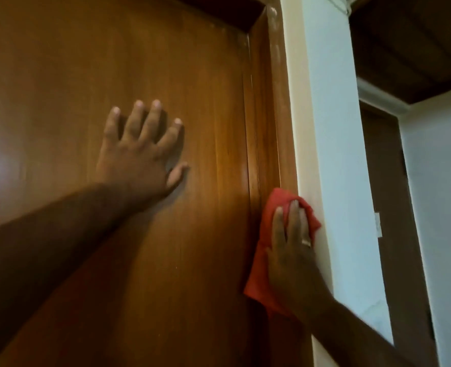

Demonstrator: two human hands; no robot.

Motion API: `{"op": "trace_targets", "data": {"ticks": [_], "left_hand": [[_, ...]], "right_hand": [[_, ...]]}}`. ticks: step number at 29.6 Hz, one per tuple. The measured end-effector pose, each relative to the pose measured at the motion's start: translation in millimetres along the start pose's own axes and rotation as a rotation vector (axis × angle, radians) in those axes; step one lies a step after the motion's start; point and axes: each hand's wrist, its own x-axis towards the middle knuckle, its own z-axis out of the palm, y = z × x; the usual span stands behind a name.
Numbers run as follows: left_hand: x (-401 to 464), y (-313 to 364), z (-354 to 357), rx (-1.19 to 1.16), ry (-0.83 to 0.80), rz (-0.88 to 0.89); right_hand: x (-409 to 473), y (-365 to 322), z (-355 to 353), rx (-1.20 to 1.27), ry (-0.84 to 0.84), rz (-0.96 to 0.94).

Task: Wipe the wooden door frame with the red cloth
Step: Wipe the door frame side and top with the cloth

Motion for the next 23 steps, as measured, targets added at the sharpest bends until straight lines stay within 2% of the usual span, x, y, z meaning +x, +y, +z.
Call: {"op": "trace_targets", "data": {"ticks": [2, 7, 13, 18, 23], "left_hand": [[24.3, -26.3, 0.3, 0.052, 0.036, -0.053], [40.3, -51.4, 11.0, 0.081, 0.091, -0.121], [38.0, -54.2, 8.4, 0.053, 0.075, -0.118], [36.8, -54.7, -1.4, 0.034, 0.049, -0.118], [36.3, -53.4, -3.4, 0.031, 0.029, -0.112]], "right_hand": [[47.1, 1.3, -14.2, -0.056, 0.048, -0.062], [210.0, -6.5, -68.9, 0.021, 0.203, -0.005], [353.3, -21.4, -130.3, 0.077, 0.165, 0.061], [339.9, -24.8, -126.5, 0.102, 0.241, 0.038], [215.2, -3.6, -84.8, 0.076, 0.195, -0.062]]}}
